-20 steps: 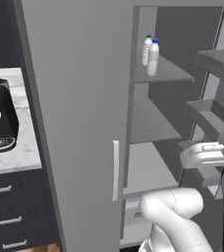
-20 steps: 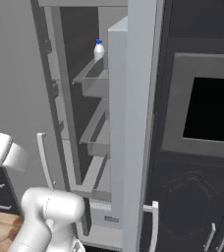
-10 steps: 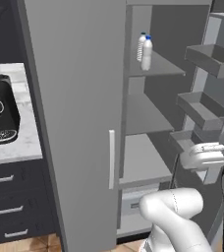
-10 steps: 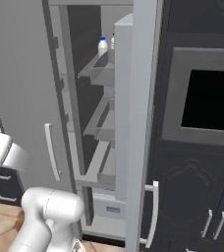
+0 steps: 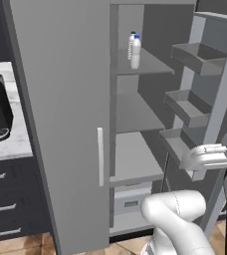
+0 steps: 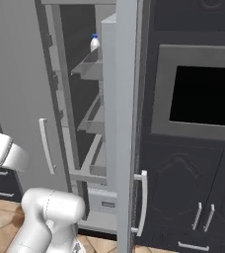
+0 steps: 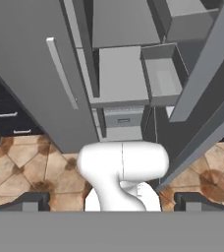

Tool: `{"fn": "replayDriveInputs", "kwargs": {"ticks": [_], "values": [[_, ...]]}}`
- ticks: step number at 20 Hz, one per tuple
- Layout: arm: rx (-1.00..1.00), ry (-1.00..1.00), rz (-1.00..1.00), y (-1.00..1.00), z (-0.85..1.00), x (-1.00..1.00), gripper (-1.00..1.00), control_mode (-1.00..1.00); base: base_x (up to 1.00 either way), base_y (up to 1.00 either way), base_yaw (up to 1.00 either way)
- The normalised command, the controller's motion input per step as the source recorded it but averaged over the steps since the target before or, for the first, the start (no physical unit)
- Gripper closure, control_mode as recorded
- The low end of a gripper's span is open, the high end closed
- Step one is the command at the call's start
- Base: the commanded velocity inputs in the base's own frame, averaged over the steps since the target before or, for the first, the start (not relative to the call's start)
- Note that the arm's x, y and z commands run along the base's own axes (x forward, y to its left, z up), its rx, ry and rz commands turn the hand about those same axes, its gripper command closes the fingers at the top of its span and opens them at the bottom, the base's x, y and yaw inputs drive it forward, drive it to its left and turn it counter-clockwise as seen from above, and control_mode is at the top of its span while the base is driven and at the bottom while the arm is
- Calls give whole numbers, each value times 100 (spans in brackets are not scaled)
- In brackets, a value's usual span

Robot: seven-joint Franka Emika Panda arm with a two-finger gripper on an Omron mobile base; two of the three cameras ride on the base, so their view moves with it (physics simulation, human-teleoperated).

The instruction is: Take the bottled waters from the counter and place them in the freezer to freeze. Close the freezer door after placing the bottles.

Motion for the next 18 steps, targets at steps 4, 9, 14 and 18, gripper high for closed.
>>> {"fn": "replayDriveInputs", "kwargs": {"ticks": [4, 9, 14, 18], "values": [[0, 0, 0, 0, 0, 0, -100, 100, -45, -36, 0], [0, 0, 0, 0, 0, 0, -100, 100, -35, -42, -3], [0, 0, 0, 0, 0, 0, -100, 100, -68, -12, -7], [0, 0, 0, 0, 0, 0, -100, 100, -76, 0, -10]]}}
